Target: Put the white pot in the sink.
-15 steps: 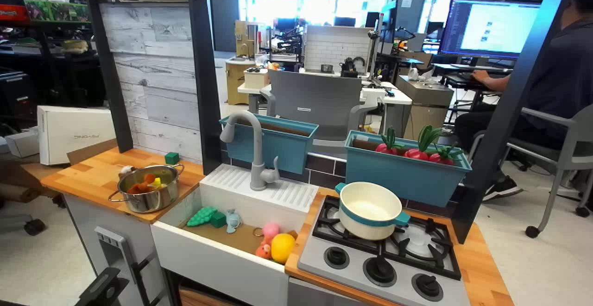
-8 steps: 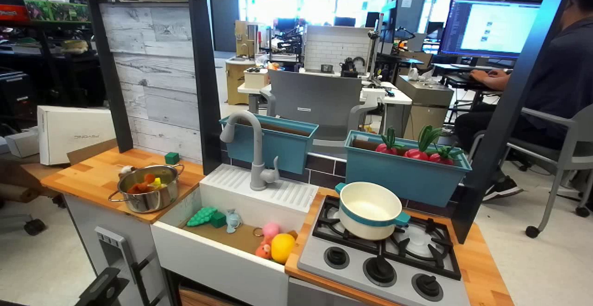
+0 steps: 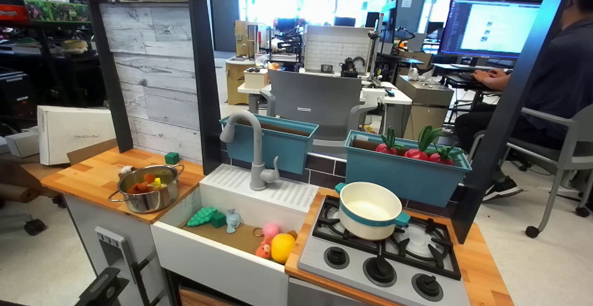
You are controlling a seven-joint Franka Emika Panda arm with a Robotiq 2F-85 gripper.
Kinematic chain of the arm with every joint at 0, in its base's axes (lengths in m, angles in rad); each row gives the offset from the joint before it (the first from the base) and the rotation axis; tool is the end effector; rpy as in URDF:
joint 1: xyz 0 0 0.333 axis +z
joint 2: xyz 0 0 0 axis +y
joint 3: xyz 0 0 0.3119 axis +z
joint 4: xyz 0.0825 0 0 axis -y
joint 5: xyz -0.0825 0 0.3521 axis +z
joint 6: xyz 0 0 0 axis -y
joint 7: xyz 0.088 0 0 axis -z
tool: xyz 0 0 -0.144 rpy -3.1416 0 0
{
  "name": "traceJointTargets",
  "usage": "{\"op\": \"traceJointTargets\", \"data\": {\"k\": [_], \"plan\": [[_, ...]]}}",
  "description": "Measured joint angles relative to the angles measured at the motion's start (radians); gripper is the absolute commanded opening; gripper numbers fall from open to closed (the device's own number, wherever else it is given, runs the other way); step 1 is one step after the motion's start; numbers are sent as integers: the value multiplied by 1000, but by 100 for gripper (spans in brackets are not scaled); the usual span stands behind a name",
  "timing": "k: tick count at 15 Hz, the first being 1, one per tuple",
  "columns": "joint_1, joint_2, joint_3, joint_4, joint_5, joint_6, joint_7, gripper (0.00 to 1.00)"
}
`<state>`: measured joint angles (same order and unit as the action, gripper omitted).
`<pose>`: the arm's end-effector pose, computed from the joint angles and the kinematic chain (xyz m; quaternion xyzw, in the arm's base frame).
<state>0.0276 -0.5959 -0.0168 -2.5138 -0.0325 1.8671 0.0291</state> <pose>0.3330 -0.0002 0.4470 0.9996 -0.0024 -0.0252 0.0112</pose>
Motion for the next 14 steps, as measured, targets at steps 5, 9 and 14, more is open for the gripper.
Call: {"op": "traceJointTargets", "data": {"k": [5, 9, 14], "plan": [[-7, 42, 0, 2, -6, 37, 27, 100], [-64, 165, -13, 41, -23, 105, 36, 100], [-137, 441, -87, 148, -58, 253, -5, 100]]}}
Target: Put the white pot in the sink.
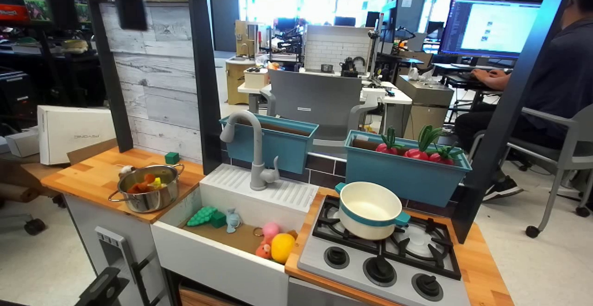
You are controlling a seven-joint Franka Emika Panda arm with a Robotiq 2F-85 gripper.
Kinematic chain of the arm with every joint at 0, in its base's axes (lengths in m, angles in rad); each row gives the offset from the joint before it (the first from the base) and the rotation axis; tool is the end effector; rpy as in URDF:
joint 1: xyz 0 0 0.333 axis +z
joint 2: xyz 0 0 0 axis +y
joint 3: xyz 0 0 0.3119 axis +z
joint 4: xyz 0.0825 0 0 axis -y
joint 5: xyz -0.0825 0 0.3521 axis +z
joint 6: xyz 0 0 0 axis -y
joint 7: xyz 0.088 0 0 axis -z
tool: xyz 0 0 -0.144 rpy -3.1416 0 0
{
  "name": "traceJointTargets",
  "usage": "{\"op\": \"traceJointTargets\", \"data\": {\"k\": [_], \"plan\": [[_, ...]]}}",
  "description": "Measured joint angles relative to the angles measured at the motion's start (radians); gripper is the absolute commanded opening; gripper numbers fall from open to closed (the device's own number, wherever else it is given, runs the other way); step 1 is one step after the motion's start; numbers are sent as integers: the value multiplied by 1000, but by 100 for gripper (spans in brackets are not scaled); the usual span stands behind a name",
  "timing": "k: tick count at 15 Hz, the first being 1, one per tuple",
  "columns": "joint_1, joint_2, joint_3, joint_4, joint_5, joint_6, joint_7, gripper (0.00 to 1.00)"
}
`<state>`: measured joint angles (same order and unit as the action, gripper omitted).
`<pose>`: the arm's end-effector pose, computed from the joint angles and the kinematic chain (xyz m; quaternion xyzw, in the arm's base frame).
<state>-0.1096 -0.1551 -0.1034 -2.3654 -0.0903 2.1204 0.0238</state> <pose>0.4286 -0.0997 0.3584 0.9943 -0.0918 -0.0477 0.0251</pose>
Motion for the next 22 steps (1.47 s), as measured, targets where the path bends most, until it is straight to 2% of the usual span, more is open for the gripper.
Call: {"op": "traceJointTargets", "data": {"k": [4, 8, 14, 18, 22], "plan": [[-37, 271, -46, 130, -1, 122, -27, 100], [-65, 519, -69, 312, -1, 173, -28, 100], [-75, 758, -111, 561, -25, 148, -9, 100], [-86, 878, -143, 717, -25, 132, 65, 100], [-123, 1024, -148, 909, -13, 37, 116, 100]]}}
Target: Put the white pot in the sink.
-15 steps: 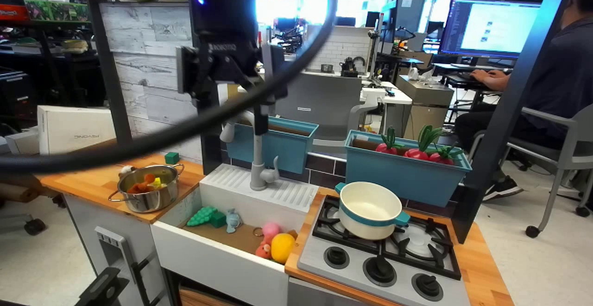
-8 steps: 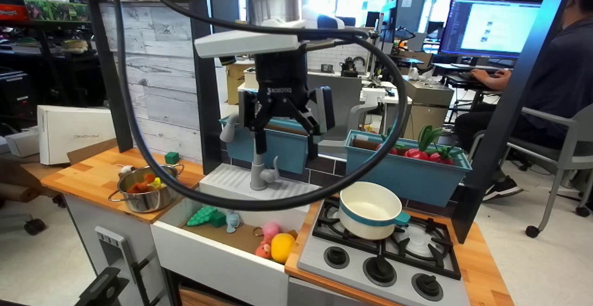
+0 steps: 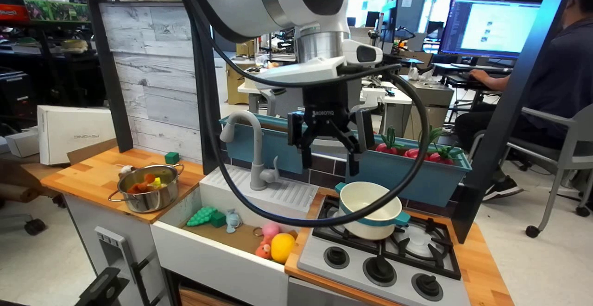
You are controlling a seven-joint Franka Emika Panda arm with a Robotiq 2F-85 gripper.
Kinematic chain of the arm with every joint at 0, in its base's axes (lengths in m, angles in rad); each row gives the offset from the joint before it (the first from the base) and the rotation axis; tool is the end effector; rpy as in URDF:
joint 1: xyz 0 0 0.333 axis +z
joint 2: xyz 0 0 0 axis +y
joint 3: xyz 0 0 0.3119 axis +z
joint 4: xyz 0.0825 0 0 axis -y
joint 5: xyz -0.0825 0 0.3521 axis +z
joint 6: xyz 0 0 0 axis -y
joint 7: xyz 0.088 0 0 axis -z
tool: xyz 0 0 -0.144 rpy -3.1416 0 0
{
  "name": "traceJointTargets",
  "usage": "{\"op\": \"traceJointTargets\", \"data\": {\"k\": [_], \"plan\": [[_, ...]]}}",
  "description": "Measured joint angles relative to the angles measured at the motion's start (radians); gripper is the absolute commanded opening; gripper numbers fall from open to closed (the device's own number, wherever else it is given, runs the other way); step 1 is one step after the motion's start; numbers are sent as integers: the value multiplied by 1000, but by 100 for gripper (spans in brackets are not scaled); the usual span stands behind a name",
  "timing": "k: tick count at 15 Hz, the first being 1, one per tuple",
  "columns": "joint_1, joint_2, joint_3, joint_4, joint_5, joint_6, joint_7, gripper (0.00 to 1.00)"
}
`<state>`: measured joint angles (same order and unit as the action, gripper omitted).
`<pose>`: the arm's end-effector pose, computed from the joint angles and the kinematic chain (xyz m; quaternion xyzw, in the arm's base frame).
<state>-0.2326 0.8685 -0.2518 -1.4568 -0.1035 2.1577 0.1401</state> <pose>0.6016 -0.2991 0.1495 0.9584 -0.2385 -0.0952 0.1245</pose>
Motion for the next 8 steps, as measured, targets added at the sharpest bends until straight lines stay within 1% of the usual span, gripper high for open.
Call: {"op": "traceJointTargets", "data": {"k": [3, 5, 6, 8], "plan": [[-30, 105, 11, 146, 23, -115, -6, 100], [-52, 166, 24, 242, 31, -200, -33, 100], [-62, 194, 30, 288, 31, -246, -58, 100], [-82, 245, 34, 384, 28, -352, -159, 100]]}}
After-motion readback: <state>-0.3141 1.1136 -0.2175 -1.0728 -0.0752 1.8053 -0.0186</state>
